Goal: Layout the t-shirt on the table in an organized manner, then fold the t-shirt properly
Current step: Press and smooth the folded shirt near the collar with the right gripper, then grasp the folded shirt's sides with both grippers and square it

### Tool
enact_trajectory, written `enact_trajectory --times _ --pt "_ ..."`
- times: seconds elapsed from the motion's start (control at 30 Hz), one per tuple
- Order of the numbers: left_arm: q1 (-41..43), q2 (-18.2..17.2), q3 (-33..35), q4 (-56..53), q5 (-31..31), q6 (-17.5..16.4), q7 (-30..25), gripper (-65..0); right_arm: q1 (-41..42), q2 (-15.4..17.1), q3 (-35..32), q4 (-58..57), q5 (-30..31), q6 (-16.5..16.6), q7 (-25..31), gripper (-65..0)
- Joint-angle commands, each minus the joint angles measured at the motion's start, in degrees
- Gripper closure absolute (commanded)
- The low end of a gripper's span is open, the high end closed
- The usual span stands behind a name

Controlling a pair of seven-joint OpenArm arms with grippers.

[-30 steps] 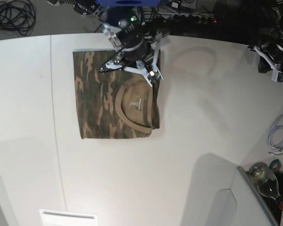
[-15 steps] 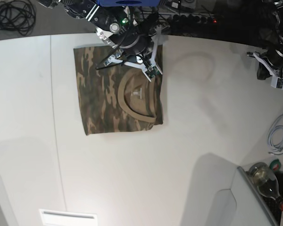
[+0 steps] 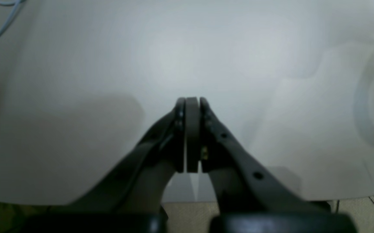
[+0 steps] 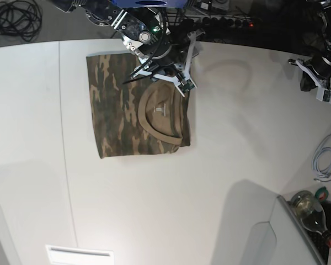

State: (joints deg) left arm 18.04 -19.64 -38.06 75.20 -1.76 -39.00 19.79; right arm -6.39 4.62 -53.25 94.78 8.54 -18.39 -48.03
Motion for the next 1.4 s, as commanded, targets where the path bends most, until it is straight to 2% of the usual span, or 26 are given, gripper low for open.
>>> enact_trajectory --times 0.0,0.13,0.2,0.3,0.37,0.43,0.47,0.53,0.6,0.73,0.87,0.97,1.03,1.13,1.3,1.37 --pt "-0.94 -1.15 -0.4 0.8 -0.83 0.37 -0.93 0.0 0.46 -0.27 0.11 2.4 -0.32 0.33 0.78 -32.3" --pt "-1.21 -1.15 2.5 1.59 -1.27 0.37 -0.93 0.0 2.13 3.16 0.38 9.88 -0.58 0.06 -2.74 -32.4" --pt "-1.21 -0.71 5.58 3.61 -1.45 0.37 -0.93 0.0 2.57 4.83 3.98 12.6 -0.4 0.06 -3.71 -32.4" --pt "-1.21 4.47 10.86 10.12 -2.06 0.37 -0.85 0.0 1.95 5.27 13.12 13.57 -0.4 0.06 -4.06 -29.1" --pt "-1.21 8.52 15.34 15.22 -2.86 0.37 -0.76 0.0 1.6 5.44 18.84 13.57 -0.49 0.24 -4.06 -18.3" --pt "-1.21 11.24 20.61 18.65 -3.12 0.37 -0.76 0.0 1.6 7.2 23.06 13.57 -0.32 0.33 -3.71 -2.6" --pt "-1.38 12.74 23.25 19.53 -3.12 0.45 -0.76 0.0 1.6 7.82 24.46 13.57 -0.32 0.33 -3.62 0.0" --pt "-3.14 15.29 28.61 19.79 -3.12 0.45 -0.85 0.0 1.95 9.05 26.75 13.48 -0.32 0.33 -3.62 -2.0" --pt "-4.9 17.48 32.48 17.68 -3.12 0.72 -0.85 0.0 1.87 9.58 29.3 13.39 -0.32 0.33 -3.62 -0.9" --pt "-7.89 20.47 36.35 12.85 -3.12 0.72 -1.02 0.0 1.69 9.84 32.29 13.39 -0.32 0.33 -3.62 -0.6" --pt "-9.91 20.83 37.23 7.57 -2.59 0.89 -0.93 0.0 1.69 9.93 32.38 13.39 -0.32 0.33 -3.44 -0.6" --pt "-11.32 20.39 37.14 1.68 -2.5 0.98 -1.2 0.0 2.13 9.93 32.55 12.43 -0.32 0.94 1.31 -0.6" --pt "-11.58 20.3 36.88 -1.4 -2.5 2.48 -1.37 0.0 3.54 9.75 32.73 10.14 -0.32 5.43 4.38 -0.3" --pt "-12.37 19.15 37.23 -4.12 -2.5 5.47 -1.37 0.0 5.56 8.34 33.52 6.36 -0.32 12.28 5.0 -0.2" --pt "-12.72 19.07 37.14 -5.62 -2.33 5.55 -1.37 0.0 6.26 5.36 34.57 5.83 -0.32 19.93 5.26 -0.2" --pt "-12.72 19.07 37.14 -5.62 -0.04 5.55 -1.37 0.0 7.93 4.04 34.66 3.02 -0.4 22.22 5.26 -0.2"
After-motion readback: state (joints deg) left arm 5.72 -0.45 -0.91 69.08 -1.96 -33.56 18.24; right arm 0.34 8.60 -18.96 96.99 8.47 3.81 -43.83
